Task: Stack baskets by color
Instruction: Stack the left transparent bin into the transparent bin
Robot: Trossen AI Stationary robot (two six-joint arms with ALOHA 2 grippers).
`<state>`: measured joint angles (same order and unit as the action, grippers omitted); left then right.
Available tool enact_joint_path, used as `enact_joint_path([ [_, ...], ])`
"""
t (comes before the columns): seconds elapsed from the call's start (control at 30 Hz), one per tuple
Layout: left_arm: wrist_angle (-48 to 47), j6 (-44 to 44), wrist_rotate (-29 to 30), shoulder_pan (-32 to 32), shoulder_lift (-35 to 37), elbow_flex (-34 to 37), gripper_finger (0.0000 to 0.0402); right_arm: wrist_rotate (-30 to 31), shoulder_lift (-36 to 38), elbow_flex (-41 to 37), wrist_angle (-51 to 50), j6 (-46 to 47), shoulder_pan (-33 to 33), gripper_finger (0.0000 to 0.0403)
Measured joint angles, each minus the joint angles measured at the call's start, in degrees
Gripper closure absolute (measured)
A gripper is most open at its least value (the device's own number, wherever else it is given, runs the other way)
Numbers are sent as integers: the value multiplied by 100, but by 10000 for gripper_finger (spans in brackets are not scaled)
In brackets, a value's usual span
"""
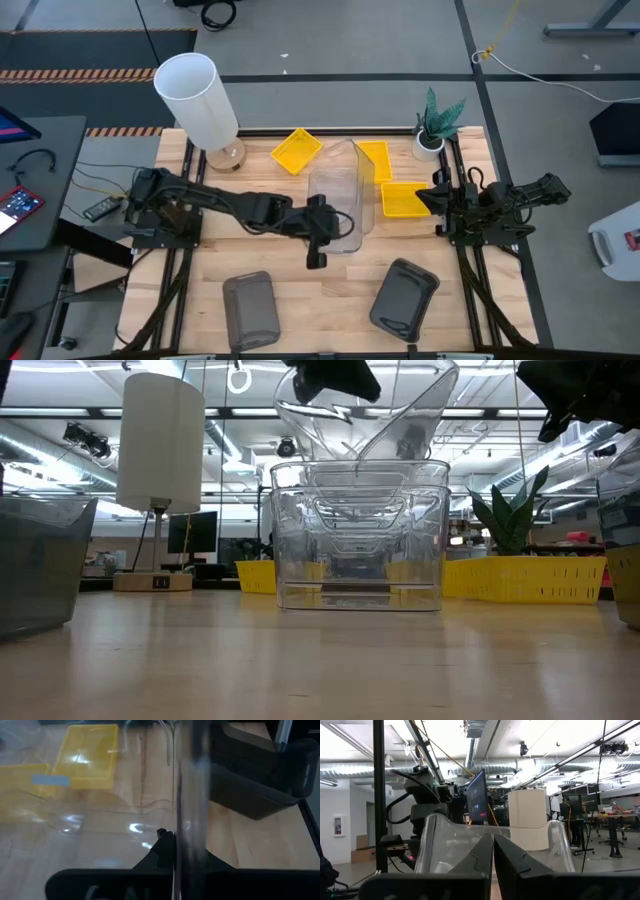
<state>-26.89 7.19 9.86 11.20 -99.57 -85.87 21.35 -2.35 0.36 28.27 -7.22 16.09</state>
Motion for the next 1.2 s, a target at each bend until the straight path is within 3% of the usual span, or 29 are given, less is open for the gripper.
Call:
enact_joint_path([
  [0.13, -257, 86, -86, -68, -79, -267, 397, 1, 0, 0, 13, 0, -2, 380],
  [0.47, -2181, 46, -271, -33, -844, -1303, 397, -25, -7, 2, 39, 0, -1, 380],
  [0.6, -2551, 43, -455, -33, -1109, -1436, 397, -40, -11, 2, 8, 0, 0, 380],
  [0.93, -2856, 124, -693, -33, -1217, -1422, 395, -42, -11, 2, 24, 0, -2, 380],
  [1.2, -2969, 125, -849, -15, -1217, -1460, 354, -42, -11, 2, 24, 0, -2, 380],
])
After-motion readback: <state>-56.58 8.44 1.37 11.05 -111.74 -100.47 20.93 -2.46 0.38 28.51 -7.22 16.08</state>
